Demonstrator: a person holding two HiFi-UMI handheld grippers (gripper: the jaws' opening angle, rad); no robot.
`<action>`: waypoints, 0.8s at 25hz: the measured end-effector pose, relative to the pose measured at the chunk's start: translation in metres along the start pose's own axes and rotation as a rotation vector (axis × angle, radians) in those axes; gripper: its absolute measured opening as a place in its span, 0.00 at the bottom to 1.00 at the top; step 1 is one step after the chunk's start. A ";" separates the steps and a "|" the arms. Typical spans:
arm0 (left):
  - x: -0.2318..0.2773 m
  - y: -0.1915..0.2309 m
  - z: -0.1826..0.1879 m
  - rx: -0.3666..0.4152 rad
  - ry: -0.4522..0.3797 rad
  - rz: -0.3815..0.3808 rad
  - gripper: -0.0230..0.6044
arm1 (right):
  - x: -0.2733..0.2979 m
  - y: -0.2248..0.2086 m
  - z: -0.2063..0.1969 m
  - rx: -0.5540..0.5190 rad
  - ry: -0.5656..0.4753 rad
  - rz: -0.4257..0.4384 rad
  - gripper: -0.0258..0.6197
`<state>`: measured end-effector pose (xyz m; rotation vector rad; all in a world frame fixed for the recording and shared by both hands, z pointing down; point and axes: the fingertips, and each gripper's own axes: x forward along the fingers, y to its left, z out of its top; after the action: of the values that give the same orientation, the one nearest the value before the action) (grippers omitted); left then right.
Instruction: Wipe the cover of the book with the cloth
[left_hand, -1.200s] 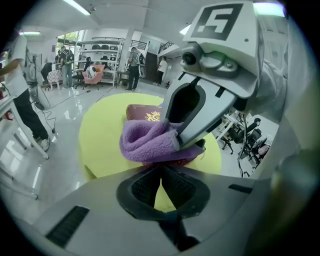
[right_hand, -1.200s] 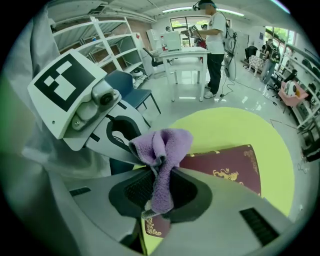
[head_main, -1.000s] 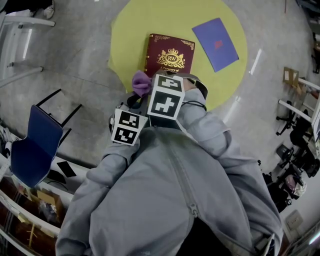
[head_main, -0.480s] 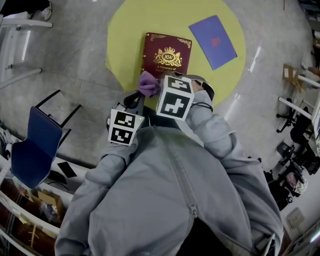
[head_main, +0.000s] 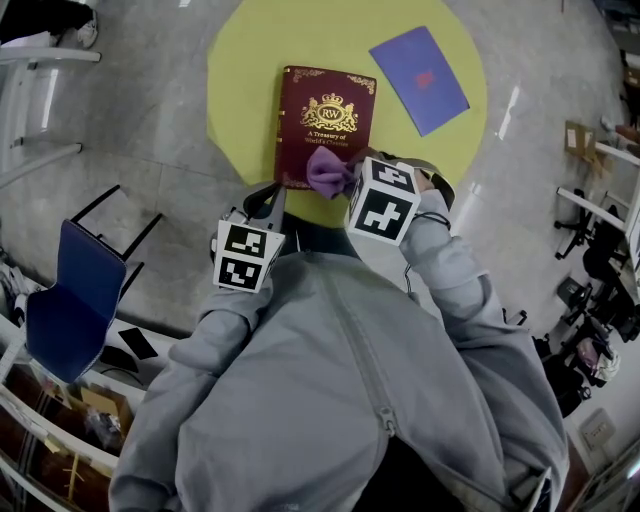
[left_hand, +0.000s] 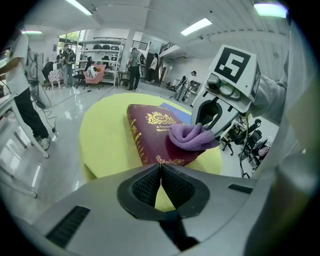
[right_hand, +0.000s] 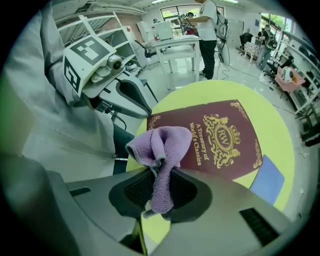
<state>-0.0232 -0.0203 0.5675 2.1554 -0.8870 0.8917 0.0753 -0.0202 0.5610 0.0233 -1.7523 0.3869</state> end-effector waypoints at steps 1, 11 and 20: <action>0.000 0.000 0.000 0.002 0.001 0.000 0.07 | -0.001 0.000 -0.004 0.006 0.004 -0.003 0.19; 0.000 -0.001 0.000 0.016 0.002 0.007 0.07 | -0.006 0.000 -0.042 0.047 0.052 -0.042 0.19; 0.001 -0.003 -0.001 0.033 0.005 0.008 0.07 | -0.005 -0.004 -0.062 0.109 0.061 -0.051 0.19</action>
<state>-0.0207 -0.0187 0.5678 2.1785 -0.8846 0.9209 0.1361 -0.0086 0.5670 0.1331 -1.6655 0.4408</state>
